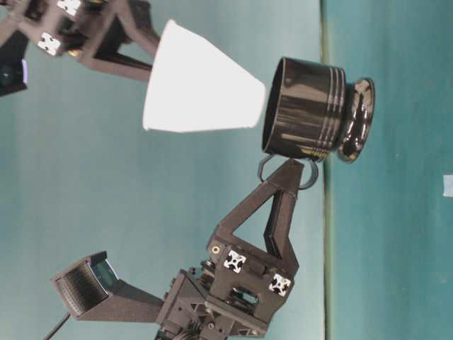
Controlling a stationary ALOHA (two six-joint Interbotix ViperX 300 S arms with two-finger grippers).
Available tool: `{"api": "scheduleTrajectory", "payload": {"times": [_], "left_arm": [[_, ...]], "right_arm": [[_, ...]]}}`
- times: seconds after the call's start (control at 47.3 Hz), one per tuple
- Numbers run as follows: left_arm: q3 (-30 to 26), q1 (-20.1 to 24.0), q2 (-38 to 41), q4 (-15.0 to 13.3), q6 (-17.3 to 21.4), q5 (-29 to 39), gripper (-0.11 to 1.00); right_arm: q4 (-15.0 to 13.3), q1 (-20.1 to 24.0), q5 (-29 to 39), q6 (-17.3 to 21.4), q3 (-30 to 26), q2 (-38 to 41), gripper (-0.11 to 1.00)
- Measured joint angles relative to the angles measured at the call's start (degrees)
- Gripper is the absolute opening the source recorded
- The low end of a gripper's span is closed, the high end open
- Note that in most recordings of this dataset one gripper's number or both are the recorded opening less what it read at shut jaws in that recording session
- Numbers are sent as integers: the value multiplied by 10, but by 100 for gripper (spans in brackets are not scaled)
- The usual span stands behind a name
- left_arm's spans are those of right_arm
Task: Holding the cup holder with the left arm, the right arm places the cup into the cup holder.
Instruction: 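Lift and tilt the black holder with left gripper toward the right, then insert the white cup into the tilted holder with the right gripper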
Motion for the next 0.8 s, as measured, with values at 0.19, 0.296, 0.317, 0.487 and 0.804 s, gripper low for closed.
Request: {"api": "scheduleTrajectory", "payload": {"times": [0.19,0.296,0.317,0.487,0.804], "left_arm": [[0,-3,2,1,0,-4,22],[0,-3,3,1,0,-7,22],[0,-3,3,0,0,-7,22],[0,-4,4,1,0,-9,22],[0,-4,4,1,0,-25,22]], "right_arm": [[1,1,-22,0,18,8,3],[2,1,-34,0,28,9,3],[2,1,-38,0,30,10,3],[3,2,-69,0,47,16,3],[3,1,-88,0,57,43,3]]}}
